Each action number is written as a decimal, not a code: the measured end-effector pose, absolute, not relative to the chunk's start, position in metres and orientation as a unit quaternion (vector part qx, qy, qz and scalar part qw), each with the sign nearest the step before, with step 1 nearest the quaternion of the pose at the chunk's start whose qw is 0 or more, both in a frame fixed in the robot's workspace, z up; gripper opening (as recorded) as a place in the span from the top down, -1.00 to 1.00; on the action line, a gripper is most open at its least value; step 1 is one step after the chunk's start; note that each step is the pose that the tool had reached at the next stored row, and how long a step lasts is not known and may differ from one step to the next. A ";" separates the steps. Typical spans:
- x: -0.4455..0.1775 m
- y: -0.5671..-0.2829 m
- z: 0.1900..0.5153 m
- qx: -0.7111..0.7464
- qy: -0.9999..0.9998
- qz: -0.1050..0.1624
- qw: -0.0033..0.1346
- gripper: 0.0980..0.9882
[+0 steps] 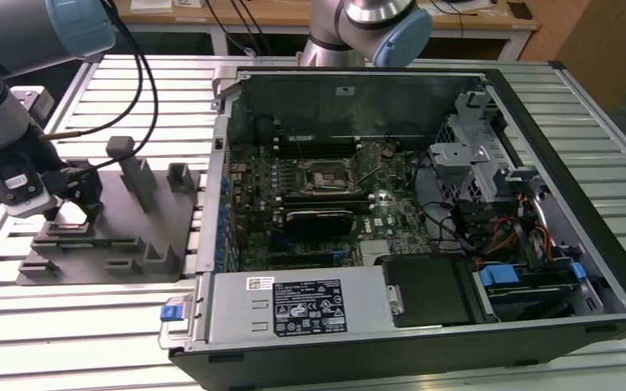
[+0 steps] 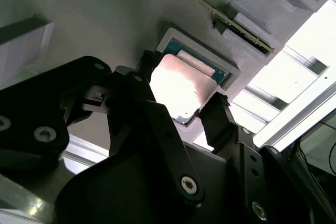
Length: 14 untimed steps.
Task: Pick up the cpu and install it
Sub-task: 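Pick up the cpu and move it towards the insertion slot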
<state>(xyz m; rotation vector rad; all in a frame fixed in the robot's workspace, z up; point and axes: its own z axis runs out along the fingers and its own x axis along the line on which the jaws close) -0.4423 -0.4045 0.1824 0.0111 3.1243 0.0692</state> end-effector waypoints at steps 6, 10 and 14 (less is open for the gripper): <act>-0.442 -0.405 0.182 0.004 1.000 0.022 0.008 -0.22; -0.442 -0.405 0.182 0.004 1.000 0.022 0.008 0.00; -0.442 -0.405 0.182 0.004 1.000 0.022 0.008 0.00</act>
